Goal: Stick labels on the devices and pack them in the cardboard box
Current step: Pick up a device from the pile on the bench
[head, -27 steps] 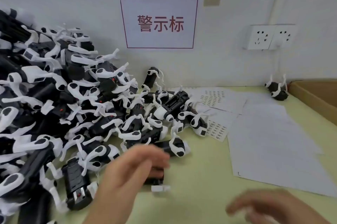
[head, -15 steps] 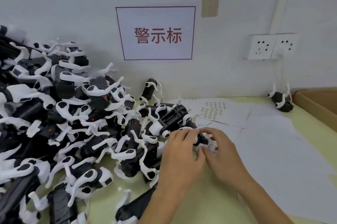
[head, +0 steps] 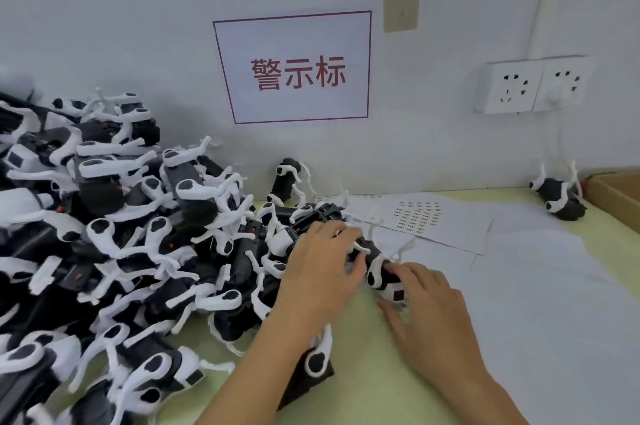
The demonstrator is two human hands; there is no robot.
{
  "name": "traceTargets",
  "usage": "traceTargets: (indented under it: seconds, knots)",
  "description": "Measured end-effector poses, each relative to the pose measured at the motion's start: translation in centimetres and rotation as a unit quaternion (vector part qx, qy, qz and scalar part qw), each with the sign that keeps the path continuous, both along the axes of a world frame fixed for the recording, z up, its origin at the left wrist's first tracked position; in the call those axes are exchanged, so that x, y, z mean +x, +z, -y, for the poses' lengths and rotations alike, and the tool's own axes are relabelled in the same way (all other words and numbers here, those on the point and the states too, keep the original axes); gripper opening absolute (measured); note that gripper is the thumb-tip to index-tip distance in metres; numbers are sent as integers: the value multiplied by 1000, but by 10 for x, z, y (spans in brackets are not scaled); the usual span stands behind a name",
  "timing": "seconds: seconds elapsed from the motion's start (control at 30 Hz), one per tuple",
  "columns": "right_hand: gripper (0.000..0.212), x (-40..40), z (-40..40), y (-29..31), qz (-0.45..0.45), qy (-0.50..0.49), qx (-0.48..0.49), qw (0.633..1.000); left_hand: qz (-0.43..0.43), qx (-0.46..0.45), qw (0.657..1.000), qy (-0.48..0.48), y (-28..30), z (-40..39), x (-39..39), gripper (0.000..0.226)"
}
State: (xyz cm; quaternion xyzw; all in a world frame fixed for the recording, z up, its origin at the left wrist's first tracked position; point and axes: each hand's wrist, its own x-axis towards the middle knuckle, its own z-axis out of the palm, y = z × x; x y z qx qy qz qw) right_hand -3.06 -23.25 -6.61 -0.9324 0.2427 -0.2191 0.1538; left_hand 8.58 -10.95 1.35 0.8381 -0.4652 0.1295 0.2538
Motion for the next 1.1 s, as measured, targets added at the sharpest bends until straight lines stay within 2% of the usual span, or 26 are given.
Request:
traceTargets:
  seconds: [0.03,0.1,0.13,0.17,0.23,0.27,0.3,0.33,0.4,0.47,0.6,0.63,0.7,0.73,0.8,0.87,0.9,0.93,0.97,1.0,1.1]
  knots:
    - [48,0,0,1,5,0,2,1000,44,-16,999,-5,7,-3,-10,32]
    - [48,0,1,1,9,1,9,1000,90,-28,996,-2,19,-21,-31,42]
    - [49,0,1,1,9,2,11,1000,78,18,997,11,23,-34,-40,53]
    - [49,0,1,1,11,3,13,1000,52,101,993,32,23,-50,-45,67]
    - [50,-1,2,1,14,5,20,1000,-28,298,952,65,16,-81,-50,94]
    - [50,-1,2,2,14,6,25,1000,-66,369,925,66,13,-93,-51,97]
    - [50,-2,2,2,15,8,28,999,-89,404,908,60,12,-101,-53,95]
    - [51,-2,1,2,15,12,31,999,-99,408,906,48,12,-105,-54,90]
    - [50,-2,-2,3,23,23,38,999,-94,388,917,20,15,-109,-55,80]
    - [48,-5,-5,6,37,30,52,998,-60,335,940,17,13,-114,-55,58]
    - [37,-10,-15,11,55,58,69,994,64,141,987,51,8,-116,-52,22]
    - [32,-15,-15,16,63,76,90,991,95,79,990,62,7,-117,-49,25]
    - [31,-30,-10,29,42,142,182,972,128,-2,985,112,3,-118,-40,54]
    - [35,-34,-12,36,3,192,223,956,123,13,981,149,1,-118,-34,74]
    - [44,-35,-28,36,-58,289,198,935,95,111,969,200,5,-114,-23,114]
    - [24,-34,-59,14,-50,351,116,928,66,203,956,201,5,-106,-5,126]
    - [23,-29,-72,10,-40,374,123,918,58,223,953,198,6,-102,1,127]
    - [32,-23,-77,10,-37,389,136,910,54,232,952,193,7,-96,5,126]
    - [39,-18,-83,13,-28,366,136,920,49,218,957,183,8,-90,9,119]
    - [40,-12,-85,16,-29,324,130,937,40,194,965,173,7,-85,12,107]
    - [34,-17,-80,20,-1,298,154,942,16,116,979,165,11,-75,21,59]
